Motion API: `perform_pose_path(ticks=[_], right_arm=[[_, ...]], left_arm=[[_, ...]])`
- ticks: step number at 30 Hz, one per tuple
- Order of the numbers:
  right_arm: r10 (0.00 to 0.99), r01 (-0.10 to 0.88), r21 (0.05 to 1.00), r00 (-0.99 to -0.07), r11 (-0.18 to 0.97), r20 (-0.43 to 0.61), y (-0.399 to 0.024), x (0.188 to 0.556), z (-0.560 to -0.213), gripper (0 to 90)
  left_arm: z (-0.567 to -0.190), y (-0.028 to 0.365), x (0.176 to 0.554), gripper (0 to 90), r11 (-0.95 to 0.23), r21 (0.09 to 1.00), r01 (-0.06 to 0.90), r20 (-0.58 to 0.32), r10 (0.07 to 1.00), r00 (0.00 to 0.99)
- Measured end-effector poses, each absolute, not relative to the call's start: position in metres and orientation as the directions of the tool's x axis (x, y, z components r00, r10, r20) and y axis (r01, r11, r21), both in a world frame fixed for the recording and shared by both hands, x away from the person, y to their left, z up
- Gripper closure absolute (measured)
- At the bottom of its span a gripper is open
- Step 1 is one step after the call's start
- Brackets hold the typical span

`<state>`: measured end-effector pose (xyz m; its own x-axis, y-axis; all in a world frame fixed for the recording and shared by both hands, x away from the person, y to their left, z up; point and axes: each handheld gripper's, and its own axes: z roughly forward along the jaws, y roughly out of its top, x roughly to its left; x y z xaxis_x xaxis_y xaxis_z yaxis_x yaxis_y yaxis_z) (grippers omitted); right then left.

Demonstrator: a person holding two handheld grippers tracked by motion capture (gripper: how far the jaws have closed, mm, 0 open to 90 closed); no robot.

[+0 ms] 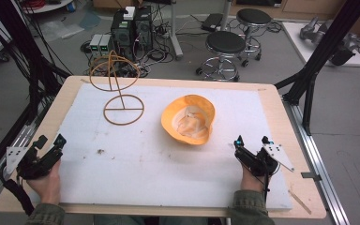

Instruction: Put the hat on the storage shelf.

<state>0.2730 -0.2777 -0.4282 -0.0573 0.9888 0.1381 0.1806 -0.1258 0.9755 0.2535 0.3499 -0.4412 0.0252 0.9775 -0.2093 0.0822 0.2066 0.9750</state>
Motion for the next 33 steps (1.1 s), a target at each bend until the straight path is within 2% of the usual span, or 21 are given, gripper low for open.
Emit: perform_pose_path(ticks=[25, 27, 28, 33], right_arm=[[0.987, 0.186, 0.974, -0.070, -0.127, 0.142, -0.2769, 0.2741, -0.4284, 8.0], [0.982, 0.192, 0.971, -0.092, -0.145, 0.165, -0.2776, 0.2751, -0.4276, 16.6], [0.978, 0.187, 0.971, -0.114, -0.152, 0.175, -0.2775, 0.2762, -0.4271, 16.9], [0.978, 0.184, 0.973, -0.127, -0.138, 0.163, -0.2695, 0.2829, -0.4190, 11.4]], left_arm=[[-0.4413, 0.3500, 0.2530, 34.6, 0.209, 0.975, 0.079, -0.212, 0.977, 0.024], [-0.4415, 0.3494, 0.2529, 34.5, 0.208, 0.975, 0.084, -0.211, 0.977, 0.027], [-0.4417, 0.3490, 0.2529, 34.6, 0.208, 0.974, 0.084, -0.211, 0.977, 0.028], [-0.4416, 0.3482, 0.2523, 34.5, 0.206, 0.975, 0.086, -0.209, 0.977, 0.032]])
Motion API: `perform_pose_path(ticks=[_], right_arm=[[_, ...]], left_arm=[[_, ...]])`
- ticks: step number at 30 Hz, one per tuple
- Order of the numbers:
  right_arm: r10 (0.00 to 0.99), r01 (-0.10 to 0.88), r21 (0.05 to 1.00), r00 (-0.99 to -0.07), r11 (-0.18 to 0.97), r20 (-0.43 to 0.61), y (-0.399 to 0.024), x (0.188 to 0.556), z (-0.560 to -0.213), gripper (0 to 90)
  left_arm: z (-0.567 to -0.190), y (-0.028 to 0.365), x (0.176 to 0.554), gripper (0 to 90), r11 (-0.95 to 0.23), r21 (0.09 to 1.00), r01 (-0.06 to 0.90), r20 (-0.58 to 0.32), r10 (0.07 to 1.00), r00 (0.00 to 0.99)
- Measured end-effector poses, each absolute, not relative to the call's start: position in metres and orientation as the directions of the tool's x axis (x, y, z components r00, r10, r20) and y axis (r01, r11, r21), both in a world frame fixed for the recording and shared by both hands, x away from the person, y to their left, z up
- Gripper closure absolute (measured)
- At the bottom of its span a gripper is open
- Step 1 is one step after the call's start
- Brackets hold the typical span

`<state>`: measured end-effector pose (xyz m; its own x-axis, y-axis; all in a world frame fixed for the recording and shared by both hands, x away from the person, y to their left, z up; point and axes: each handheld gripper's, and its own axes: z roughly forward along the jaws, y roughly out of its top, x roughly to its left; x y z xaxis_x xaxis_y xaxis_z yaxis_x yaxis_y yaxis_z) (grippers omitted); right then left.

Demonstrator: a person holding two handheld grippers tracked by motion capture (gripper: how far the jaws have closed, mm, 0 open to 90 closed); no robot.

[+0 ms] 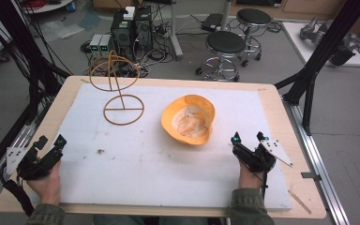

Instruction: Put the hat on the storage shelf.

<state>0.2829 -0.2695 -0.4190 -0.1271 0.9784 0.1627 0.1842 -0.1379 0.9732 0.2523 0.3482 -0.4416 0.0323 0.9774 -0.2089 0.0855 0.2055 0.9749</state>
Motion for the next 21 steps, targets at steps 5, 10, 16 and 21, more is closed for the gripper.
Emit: perform_pose_path(ticks=[5, 10, 16, 21], right_arm=[[0.978, 0.185, 0.977, -0.160, -0.104, 0.135, -0.256, 0.291, -0.408, 11.4], [0.974, 0.190, 0.980, -0.201, -0.066, 0.104, -0.238, 0.301, -0.396, 11.4], [0.972, 0.212, 0.977, -0.220, -0.035, 0.083, -0.216, 0.320, -0.381, 11.4], [0.978, 0.275, 0.961, -0.195, -0.019, 0.075, -0.202, 0.336, -0.381, 11.4]], left_arm=[[-0.441, 0.347, 0.252, 34.4, 0.203, 0.975, 0.087, -0.207, 0.978, 0.032], [-0.441, 0.346, 0.251, 34.4, 0.195, 0.977, 0.084, -0.198, 0.980, 0.033], [-0.440, 0.346, 0.249, 34.4, 0.198, 0.977, 0.080, -0.200, 0.979, 0.027], [-0.441, 0.348, 0.248, 34.4, 0.207, 0.975, 0.079, -0.209, 0.978, 0.021]])
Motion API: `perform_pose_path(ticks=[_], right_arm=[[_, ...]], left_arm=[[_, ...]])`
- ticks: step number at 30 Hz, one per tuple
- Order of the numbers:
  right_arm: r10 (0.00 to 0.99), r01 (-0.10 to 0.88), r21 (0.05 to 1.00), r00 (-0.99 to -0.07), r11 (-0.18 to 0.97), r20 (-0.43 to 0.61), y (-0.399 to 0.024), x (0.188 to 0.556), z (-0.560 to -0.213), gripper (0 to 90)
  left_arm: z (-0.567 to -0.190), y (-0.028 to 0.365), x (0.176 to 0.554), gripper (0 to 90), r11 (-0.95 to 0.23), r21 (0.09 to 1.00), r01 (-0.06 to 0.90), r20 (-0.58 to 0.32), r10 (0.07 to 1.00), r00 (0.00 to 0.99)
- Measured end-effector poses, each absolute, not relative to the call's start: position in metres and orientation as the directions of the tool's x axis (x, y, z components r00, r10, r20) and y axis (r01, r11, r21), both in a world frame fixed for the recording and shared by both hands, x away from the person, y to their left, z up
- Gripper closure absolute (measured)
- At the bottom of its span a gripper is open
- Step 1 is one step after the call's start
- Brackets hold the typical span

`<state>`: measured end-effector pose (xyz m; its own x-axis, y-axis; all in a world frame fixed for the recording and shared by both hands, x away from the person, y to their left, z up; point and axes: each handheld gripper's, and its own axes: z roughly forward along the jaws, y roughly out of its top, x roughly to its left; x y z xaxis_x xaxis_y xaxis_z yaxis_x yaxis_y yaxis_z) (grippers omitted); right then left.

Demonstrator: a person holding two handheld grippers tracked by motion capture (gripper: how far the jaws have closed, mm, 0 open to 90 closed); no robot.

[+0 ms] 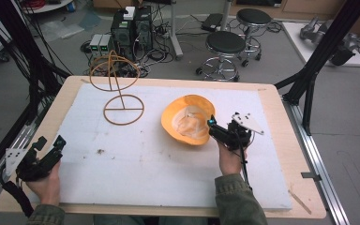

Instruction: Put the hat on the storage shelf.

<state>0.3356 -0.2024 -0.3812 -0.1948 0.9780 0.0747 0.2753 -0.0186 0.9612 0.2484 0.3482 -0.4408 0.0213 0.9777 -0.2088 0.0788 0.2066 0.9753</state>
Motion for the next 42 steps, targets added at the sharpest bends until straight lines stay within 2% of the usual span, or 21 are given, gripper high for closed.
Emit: perform_pose_path(ticks=[10, 19, 25, 28, 31, 32, 35, 38, 42], right_arm=[[0.980, 0.405, 0.913, -0.158, -0.044, 0.118, -0.198, 0.361, -0.383, 11.4], [0.974, 0.495, 0.869, -0.186, -0.021, 0.130, -0.189, 0.385, -0.378, 11.5], [0.967, 0.550, 0.834, -0.188, -0.044, 0.175, -0.192, 0.397, -0.379, 11.6], [0.960, 0.577, 0.816, -0.203, -0.041, 0.192, -0.191, 0.400, -0.378, 15.6], [0.952, 0.596, 0.802, -0.216, -0.046, 0.215, -0.189, 0.401, -0.377, 23.9], [0.952, 0.596, 0.802, -0.216, -0.046, 0.215, -0.189, 0.401, -0.377, 23.9], [0.939, 0.621, 0.783, -0.240, -0.048, 0.248, -0.187, 0.401, -0.378, 40.3], [0.937, 0.623, 0.782, -0.254, -0.031, 0.239, -0.184, 0.401, -0.378, 55.0], [0.951, 0.615, 0.789, -0.240, -0.006, 0.195, -0.181, 0.399, -0.378, 79.6]], left_arm=[[-0.441, 0.349, 0.250, 34.4, 0.202, 0.976, 0.078, -0.204, 0.979, 0.021], [-0.441, 0.350, 0.249, 34.4, 0.206, 0.976, 0.073, -0.207, 0.978, 0.014], [-0.441, 0.351, 0.249, 34.5, 0.206, 0.976, 0.074, -0.207, 0.978, 0.013], [-0.441, 0.351, 0.249, 34.5, 0.205, 0.976, 0.073, -0.206, 0.978, 0.012], [-0.441, 0.351, 0.249, 34.5, 0.204, 0.976, 0.073, -0.205, 0.979, 0.011], [-0.441, 0.351, 0.249, 34.5, 0.204, 0.976, 0.073, -0.206, 0.979, 0.010], [-0.441, 0.351, 0.249, 34.5, 0.207, 0.976, 0.069, -0.209, 0.978, 0.011], [-0.441, 0.352, 0.249, 34.5, 0.206, 0.976, 0.069, -0.208, 0.978, 0.010], [-0.441, 0.352, 0.248, 34.5, 0.206, 0.976, 0.066, -0.207, 0.978, 0.010]])
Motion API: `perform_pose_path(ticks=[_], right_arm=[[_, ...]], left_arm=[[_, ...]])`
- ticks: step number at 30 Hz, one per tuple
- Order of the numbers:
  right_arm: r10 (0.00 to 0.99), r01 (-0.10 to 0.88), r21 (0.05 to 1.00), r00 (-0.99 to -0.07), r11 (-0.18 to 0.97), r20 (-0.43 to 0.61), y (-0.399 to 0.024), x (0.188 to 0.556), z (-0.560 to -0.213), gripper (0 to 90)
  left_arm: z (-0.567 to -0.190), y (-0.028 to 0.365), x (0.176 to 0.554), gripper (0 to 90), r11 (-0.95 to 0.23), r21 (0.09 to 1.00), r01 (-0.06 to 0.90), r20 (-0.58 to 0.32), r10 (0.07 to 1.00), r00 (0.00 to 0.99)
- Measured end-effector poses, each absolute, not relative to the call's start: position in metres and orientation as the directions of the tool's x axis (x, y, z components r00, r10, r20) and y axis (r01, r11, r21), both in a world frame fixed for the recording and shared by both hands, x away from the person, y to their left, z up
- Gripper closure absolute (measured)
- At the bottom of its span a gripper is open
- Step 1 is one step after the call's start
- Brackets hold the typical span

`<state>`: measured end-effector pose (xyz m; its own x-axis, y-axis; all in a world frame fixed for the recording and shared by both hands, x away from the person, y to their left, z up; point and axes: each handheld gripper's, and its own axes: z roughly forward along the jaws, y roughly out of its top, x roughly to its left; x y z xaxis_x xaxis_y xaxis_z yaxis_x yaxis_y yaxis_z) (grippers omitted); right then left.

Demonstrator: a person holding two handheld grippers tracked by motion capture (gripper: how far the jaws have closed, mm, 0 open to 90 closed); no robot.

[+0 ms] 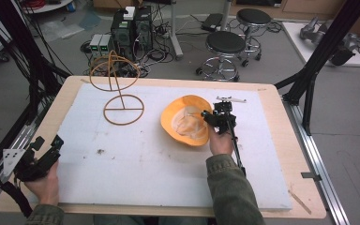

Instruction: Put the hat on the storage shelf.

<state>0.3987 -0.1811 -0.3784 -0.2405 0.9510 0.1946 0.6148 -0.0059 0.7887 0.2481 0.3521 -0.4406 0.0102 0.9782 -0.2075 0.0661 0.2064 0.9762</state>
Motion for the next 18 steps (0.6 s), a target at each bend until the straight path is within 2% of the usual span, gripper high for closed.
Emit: perform_pose_path(ticks=[4, 10, 14, 18], right_arm=[[0.954, 0.588, 0.808, -0.230, -0.020, 0.191, -0.1792, 0.3959, -0.3779, 85.7], [0.956, 0.557, 0.830, -0.223, -0.036, 0.191, -0.1778, 0.3925, -0.3794, 86.0], [0.943, 0.547, 0.833, -0.228, -0.083, 0.243, -0.1816, 0.3914, -0.3806, 86.0], [0.936, 0.509, 0.855, -0.244, -0.098, 0.253, -0.1844, 0.3889, -0.3811, 86.0]], left_arm=[[-0.4407, 0.3523, 0.2481, 34.5, 0.209, 0.976, 0.066, -0.210, 0.978, 0.011], [-0.4406, 0.3526, 0.2477, 34.5, 0.210, 0.976, 0.066, -0.211, 0.978, 0.010], [-0.4408, 0.3527, 0.2480, 34.5, 0.211, 0.975, 0.067, -0.212, 0.977, 0.007], [-0.4409, 0.3524, 0.2483, 34.5, 0.209, 0.975, 0.069, -0.210, 0.978, 0.011]])
